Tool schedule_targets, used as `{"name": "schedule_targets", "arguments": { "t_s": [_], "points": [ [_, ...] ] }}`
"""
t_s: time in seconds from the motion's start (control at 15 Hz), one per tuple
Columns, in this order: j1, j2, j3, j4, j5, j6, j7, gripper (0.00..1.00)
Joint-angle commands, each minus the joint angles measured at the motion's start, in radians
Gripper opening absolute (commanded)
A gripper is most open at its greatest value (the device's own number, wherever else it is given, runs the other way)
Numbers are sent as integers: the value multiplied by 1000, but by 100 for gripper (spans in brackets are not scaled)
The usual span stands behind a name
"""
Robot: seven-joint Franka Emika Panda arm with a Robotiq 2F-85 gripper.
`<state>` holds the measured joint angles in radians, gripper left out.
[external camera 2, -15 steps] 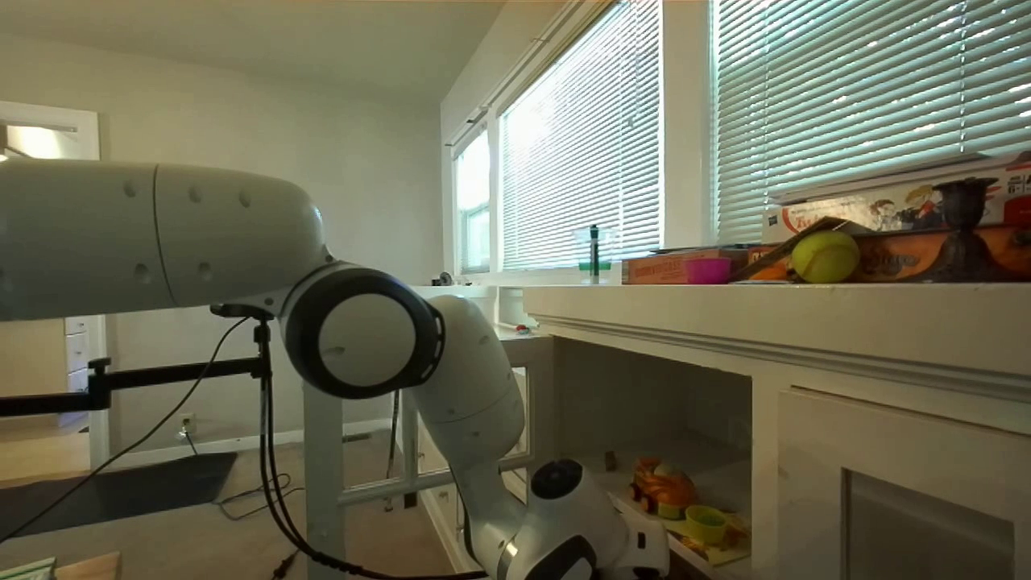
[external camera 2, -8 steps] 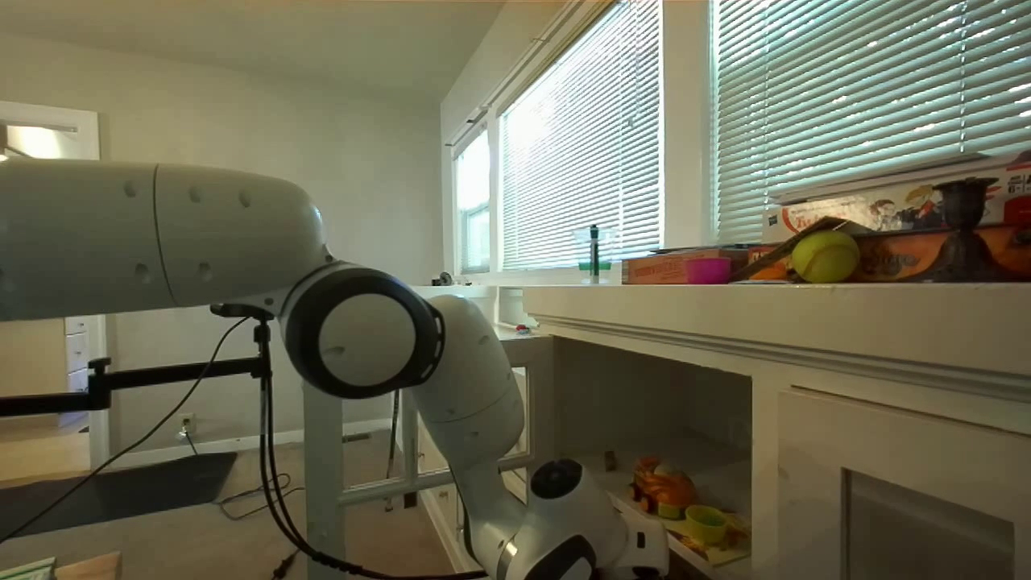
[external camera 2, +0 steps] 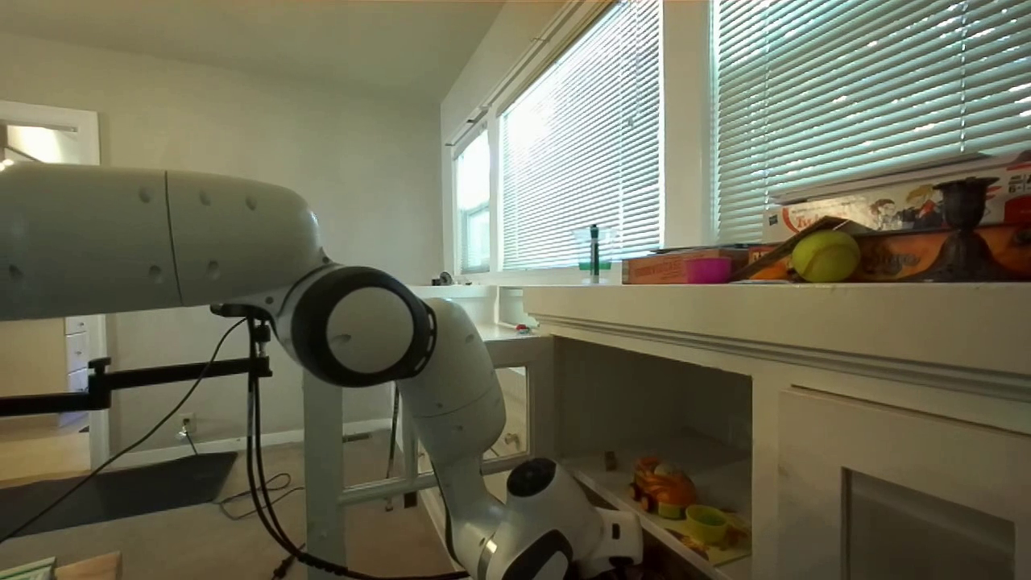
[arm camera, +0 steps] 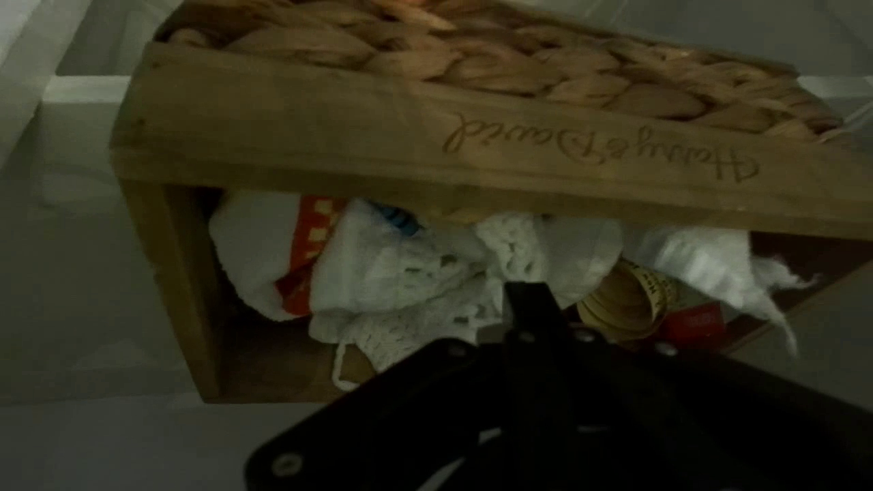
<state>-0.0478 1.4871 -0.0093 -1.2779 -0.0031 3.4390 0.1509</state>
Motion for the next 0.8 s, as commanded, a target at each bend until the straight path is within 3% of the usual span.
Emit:
{"name": "schedule_targets", "arguments": {
  "t_s": [0.0,0.07,0.2,0.73],
  "points": [
    [47,1,-17,-33,59,57,-29,26],
    [51,1,-17,-34,61,62,-30,27],
    [61,1,-20,-34,65,62,-32,40],
    [105,0,-59,-31,94,92,-39,96]
  ]
}}
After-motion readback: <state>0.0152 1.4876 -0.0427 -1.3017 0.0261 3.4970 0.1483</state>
